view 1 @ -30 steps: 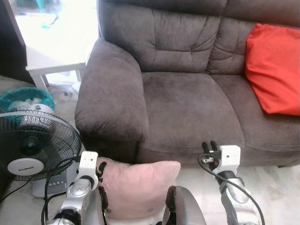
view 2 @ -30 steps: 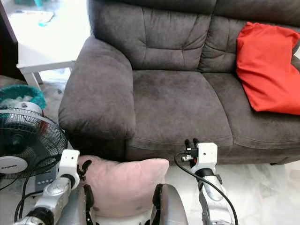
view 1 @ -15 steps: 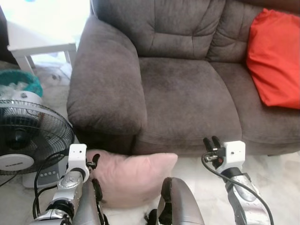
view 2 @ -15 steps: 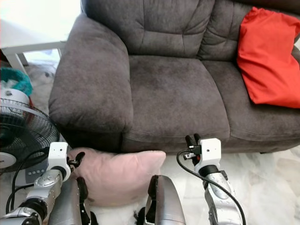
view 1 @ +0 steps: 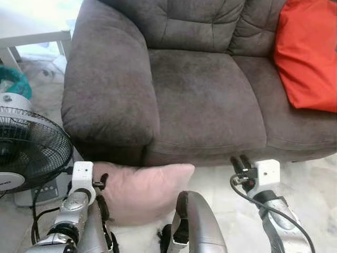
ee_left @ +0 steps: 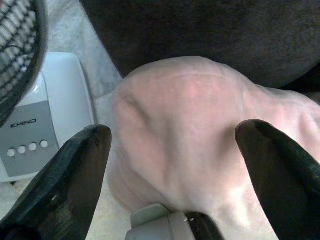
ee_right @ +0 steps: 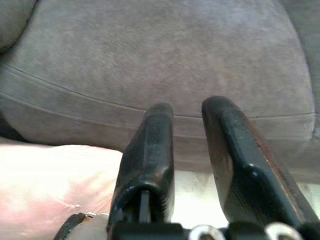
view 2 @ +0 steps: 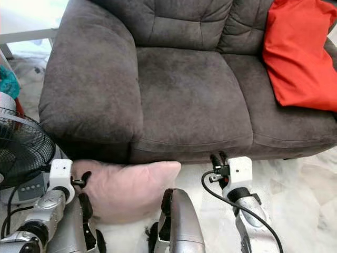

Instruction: Move the pillow to the sofa from floor

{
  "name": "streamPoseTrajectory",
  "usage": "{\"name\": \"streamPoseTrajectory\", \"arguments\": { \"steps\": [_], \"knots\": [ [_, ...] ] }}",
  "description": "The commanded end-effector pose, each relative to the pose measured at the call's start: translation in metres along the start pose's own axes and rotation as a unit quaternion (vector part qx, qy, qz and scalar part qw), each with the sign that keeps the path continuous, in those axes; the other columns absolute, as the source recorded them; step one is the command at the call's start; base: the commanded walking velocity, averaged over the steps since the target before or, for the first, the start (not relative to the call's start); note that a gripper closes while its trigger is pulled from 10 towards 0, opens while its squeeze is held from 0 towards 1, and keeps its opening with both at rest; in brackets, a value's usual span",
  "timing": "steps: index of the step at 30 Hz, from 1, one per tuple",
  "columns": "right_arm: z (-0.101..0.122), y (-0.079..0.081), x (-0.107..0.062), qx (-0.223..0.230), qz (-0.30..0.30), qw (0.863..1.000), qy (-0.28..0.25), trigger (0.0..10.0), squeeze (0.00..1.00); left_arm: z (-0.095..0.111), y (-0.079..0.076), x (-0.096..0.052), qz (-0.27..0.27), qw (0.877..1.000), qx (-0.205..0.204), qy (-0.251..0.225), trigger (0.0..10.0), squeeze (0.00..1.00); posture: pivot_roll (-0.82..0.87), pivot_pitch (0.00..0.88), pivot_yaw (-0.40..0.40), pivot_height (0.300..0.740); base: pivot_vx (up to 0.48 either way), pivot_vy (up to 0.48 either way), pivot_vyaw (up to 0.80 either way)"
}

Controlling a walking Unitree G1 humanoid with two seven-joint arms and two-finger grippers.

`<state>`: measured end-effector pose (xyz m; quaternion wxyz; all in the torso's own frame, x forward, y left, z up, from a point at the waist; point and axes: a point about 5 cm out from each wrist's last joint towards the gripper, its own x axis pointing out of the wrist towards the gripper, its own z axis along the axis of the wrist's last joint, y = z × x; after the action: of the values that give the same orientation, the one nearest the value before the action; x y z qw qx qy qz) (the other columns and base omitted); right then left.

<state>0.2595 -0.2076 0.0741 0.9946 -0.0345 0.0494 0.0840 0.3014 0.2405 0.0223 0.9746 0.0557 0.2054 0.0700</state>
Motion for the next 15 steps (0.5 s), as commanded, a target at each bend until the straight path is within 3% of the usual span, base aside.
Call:
{"name": "streamPoseTrajectory", "arguments": {
  "steps": [1,7,13,15],
  "knots": [
    [0.003,-0.009,-0.009,-0.004,-0.007,1.0,0.003,10.0,0.0,-0.008,-0.008,-0.002,-0.003,1.0,-0.007,0.01,10.0,0.0,-0.02,0.252,-0.295,0.539,0.0,0.0,0.0],
    [0.016,-0.01,-0.013,-0.005,0.002,1.0,-0.018,10.0,0.0,-0.002,-0.012,-0.001,0.0,0.999,-0.031,-0.012,10.0,0.0,-0.04,0.268,-0.317,0.539,0.0,0.0,0.0],
    [0.024,-0.011,-0.014,-0.009,0.01,1.0,-0.023,10.0,0.0,-0.001,-0.005,0.0,0.023,1.0,-0.016,-0.012,10.0,0.0,-0.06,0.283,-0.343,0.539,0.0,0.0,0.0],
    [0.028,-0.012,-0.017,-0.011,0.015,1.0,-0.021,10.0,0.0,0.001,0.003,0.0,0.051,0.999,-0.005,-0.014,10.0,0.0,-0.07,0.289,-0.353,0.539,0.0,0.0,0.0]
  ]
}}
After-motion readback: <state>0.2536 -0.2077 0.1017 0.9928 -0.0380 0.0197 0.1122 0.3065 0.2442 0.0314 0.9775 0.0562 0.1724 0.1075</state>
